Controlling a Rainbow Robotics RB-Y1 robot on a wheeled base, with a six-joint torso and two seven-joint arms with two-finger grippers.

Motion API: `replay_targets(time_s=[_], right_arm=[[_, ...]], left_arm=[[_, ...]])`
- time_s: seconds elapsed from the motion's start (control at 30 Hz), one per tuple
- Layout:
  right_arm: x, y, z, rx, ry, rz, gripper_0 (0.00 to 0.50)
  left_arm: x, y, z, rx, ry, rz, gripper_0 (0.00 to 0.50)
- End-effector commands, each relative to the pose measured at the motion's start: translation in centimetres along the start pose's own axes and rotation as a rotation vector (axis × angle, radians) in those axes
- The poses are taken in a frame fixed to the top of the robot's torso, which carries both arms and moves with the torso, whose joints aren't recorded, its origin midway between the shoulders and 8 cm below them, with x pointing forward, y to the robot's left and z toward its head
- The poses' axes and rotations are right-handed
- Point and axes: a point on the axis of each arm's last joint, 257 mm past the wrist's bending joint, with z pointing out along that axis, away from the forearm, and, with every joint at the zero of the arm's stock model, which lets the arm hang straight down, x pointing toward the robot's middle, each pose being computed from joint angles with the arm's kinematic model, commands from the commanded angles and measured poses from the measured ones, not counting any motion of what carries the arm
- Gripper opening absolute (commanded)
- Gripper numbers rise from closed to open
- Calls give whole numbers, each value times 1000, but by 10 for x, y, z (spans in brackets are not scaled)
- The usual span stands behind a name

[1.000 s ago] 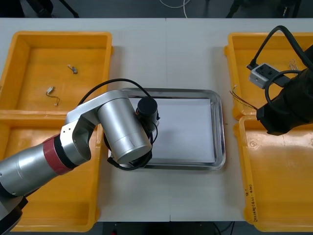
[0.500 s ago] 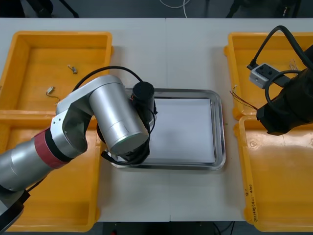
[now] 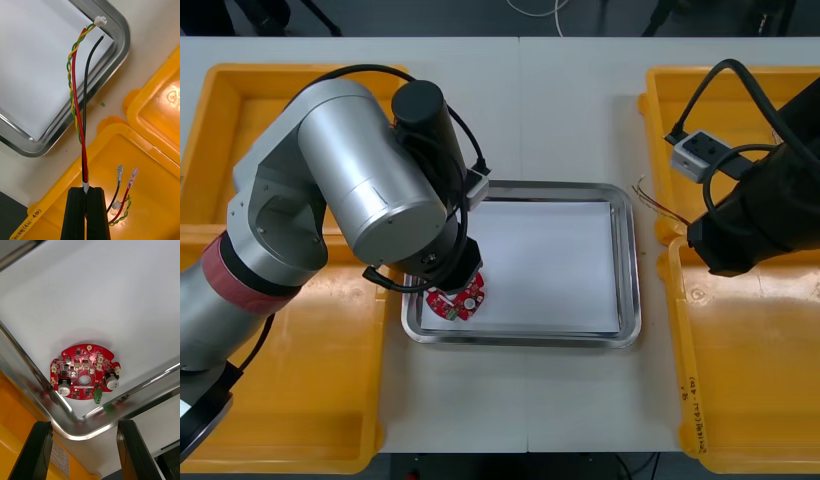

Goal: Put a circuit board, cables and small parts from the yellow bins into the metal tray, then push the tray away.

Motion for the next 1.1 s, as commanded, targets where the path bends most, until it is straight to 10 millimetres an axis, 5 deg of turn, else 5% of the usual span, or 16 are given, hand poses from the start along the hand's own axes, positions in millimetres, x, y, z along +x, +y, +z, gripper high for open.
replay_targets(time_s=[0.03, 0.33, 0.6, 1.1], right_arm=[[-22, 5, -4, 57, -24, -142, 0], [-46, 57, 16, -10, -27, -252, 0], [-55, 96, 40, -53, 6, -340, 0], [-51, 112, 73, -34, 55, -606, 0]], left_arm=[[-41, 0, -42, 32, -130, -38, 500], [-58, 40, -67, 8, -199, -99, 500], [-54, 95, -78, -72, -203, -89, 500], [-35, 205, -88, -167, -153, -230, 500]])
